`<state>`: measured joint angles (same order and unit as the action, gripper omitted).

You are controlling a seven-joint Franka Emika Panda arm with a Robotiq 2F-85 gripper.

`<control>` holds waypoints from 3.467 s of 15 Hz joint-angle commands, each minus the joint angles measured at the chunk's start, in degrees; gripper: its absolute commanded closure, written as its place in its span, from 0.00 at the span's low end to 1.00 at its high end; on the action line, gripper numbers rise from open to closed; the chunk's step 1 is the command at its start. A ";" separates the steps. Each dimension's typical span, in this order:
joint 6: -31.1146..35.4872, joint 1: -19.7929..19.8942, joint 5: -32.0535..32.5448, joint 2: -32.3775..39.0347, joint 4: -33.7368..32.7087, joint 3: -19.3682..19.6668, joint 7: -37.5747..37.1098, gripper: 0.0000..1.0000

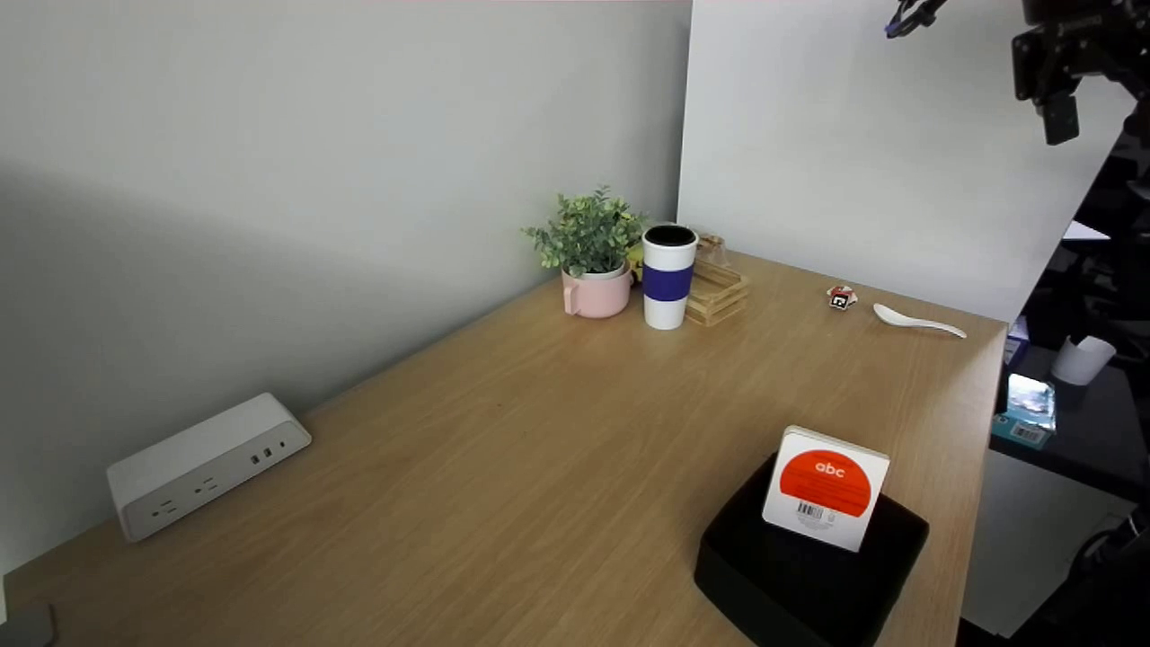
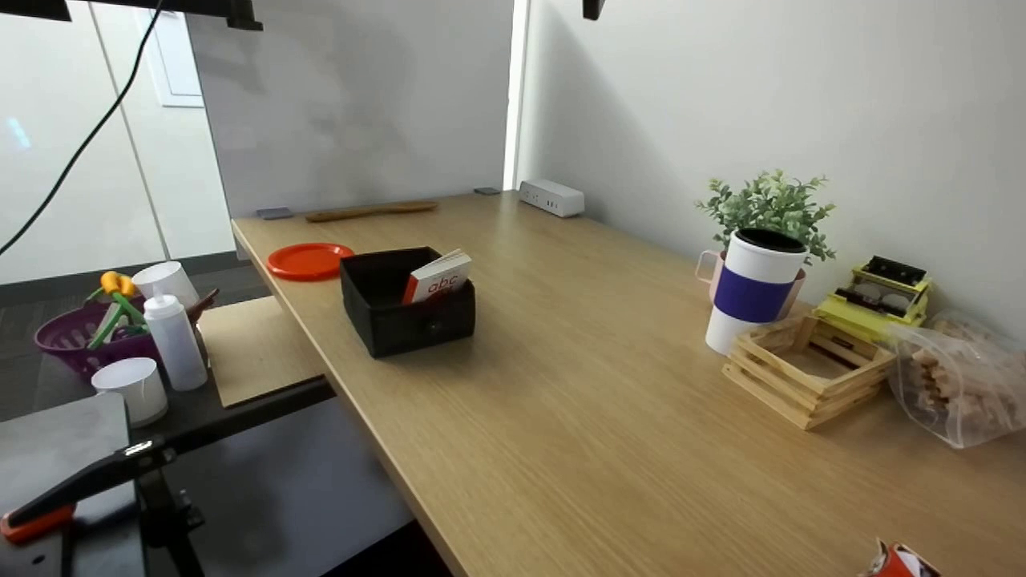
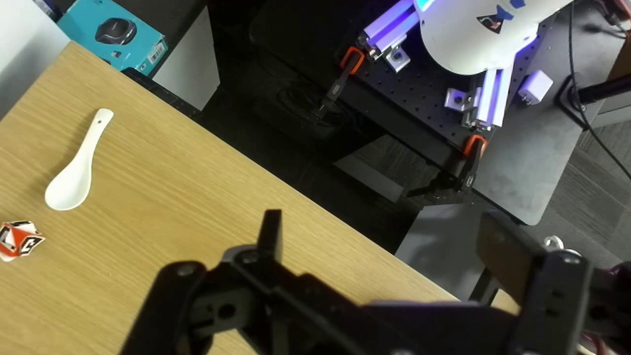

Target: Put the alphabet booklet on the table

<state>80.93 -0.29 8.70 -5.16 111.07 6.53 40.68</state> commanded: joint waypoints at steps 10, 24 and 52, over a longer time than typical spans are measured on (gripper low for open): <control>3.80 0.49 -2.32 4.39 -1.31 -1.48 2.79 0.00; 12.26 1.29 -22.00 19.10 -9.22 -7.18 23.17 0.00; 33.93 2.10 -55.07 19.22 -1.64 -7.31 10.92 0.00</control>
<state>113.67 1.49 -46.98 13.95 109.02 -0.43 54.41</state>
